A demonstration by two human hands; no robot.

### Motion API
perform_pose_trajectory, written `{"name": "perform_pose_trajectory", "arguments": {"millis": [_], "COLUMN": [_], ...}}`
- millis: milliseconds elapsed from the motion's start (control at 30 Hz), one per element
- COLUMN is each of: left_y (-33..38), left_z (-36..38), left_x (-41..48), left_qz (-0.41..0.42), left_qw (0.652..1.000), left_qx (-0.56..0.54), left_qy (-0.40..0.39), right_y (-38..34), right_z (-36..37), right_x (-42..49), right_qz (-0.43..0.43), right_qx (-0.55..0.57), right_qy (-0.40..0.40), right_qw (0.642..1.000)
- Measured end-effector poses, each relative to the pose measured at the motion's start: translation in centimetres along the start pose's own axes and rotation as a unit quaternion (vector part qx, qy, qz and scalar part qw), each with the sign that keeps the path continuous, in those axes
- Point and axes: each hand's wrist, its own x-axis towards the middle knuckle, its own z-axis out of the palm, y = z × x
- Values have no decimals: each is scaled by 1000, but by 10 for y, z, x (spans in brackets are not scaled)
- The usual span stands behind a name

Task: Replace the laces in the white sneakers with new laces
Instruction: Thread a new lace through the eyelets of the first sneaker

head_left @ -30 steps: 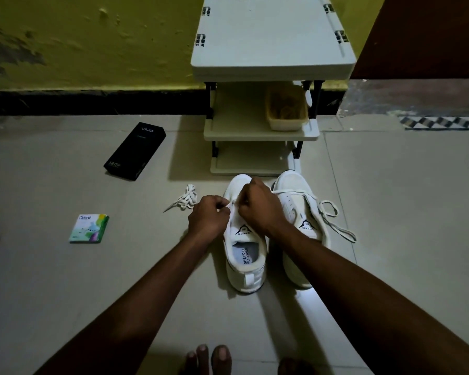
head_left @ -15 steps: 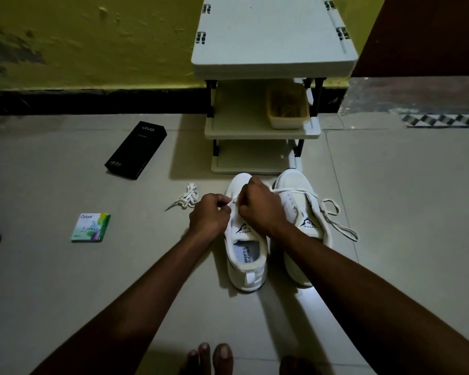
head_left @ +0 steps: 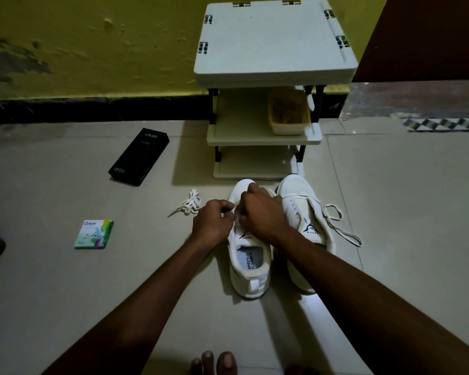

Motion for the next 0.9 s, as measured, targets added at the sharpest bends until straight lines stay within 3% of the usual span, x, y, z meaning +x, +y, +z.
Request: {"name": "perform_pose_trajectory", "arguments": {"millis": [100, 233, 267, 367, 433, 533, 600, 667, 800, 900], "left_y": [0, 0, -1, -6, -12, -14, -16, -19, -17, -15], "left_z": [1, -2, -4, -8, -8, -4, -2, 2, -1, -2], "left_x": [0, -2, -2, -3, -2, -1, 0, 3, -1, -1], "left_qz": [9, 39, 41, 15, 7, 16, 18, 19, 10, -20], "left_qw": [1000, 998, 998, 998, 996, 996, 996, 995, 987, 977], "left_qx": [1, 43, 39, -14, -49, -66, -63, -72, -151, -205], "left_qy": [-2, -29, -37, -61, -67, -65, -62, -59, -48, -52], "right_y": [0, -5, -5, 1, 2, 2, -5, -9, -5, -5], "right_z": [1, 2, 1, 5, 5, 7, 4, 4, 4, 8], "right_x": [2, 4, 4, 6, 7, 6, 5, 6, 4, 4], "right_qz": [-21, -110, -101, 13, 53, 21, -40, -60, 24, 113], "right_qx": [-35, -107, -103, 31, 136, 35, -68, -102, 16, 159], "right_qy": [-2, 93, 73, -7, 0, -22, 18, 32, 6, -1], "right_qw": [999, 984, 987, 999, 989, 999, 997, 992, 1000, 981]}}
